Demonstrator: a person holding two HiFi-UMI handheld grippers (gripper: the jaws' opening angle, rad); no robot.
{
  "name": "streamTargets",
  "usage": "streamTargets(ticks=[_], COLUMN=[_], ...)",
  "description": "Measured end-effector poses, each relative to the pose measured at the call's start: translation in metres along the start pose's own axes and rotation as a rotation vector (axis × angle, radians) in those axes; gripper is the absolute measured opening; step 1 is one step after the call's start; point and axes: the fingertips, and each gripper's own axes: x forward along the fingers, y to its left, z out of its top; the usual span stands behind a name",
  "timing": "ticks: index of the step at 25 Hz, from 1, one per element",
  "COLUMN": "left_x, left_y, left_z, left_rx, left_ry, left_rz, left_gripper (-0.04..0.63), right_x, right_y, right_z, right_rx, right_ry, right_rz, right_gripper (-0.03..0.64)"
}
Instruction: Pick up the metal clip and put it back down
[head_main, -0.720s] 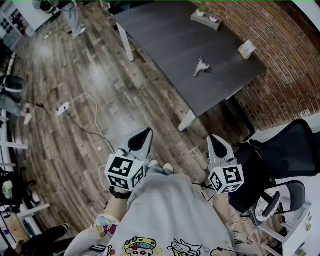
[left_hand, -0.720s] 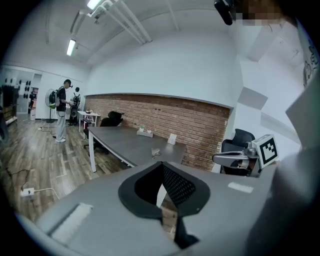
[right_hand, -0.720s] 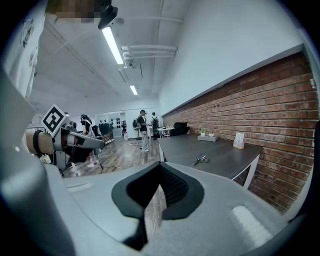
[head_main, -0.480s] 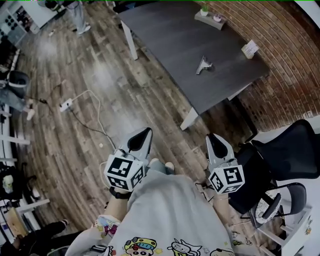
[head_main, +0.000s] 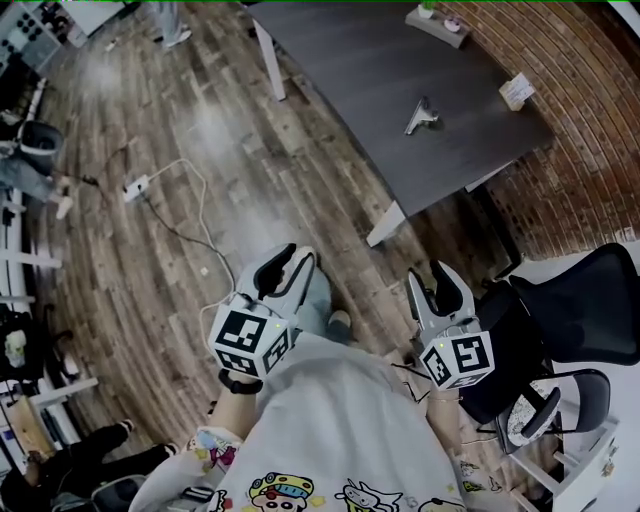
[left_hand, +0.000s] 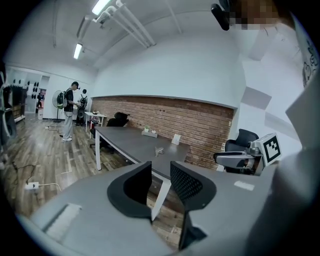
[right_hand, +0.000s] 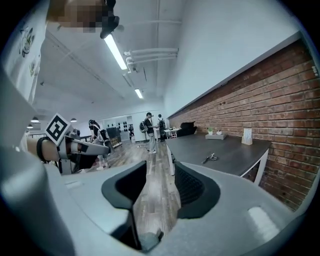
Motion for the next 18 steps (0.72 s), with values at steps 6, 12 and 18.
streamTargets(ticks=[6, 12, 18], left_x=[0.025, 0.064, 0.099], left_y=[0.032, 0.089, 0.153], left_z=[0.009, 0.040, 0.079], left_rx=[-0.001, 0.014, 0.029], left_ry=[-0.004, -0.012, -0.036], left_rz=[-0.004, -0.011, -0.020], left_gripper=[0.165, 0.189, 0.201], right_x=[0.042, 0.113, 0.190], right_y=[-0.007, -0.016, -0.022], right_z=[0.004, 0.024, 0.063], right_rx=[0.007, 0.017, 0.005], right_ry=[0.017, 0.019, -0.019], right_rz=[0.009, 0.008, -0.014], right_gripper=[0.204, 0.223, 0.236])
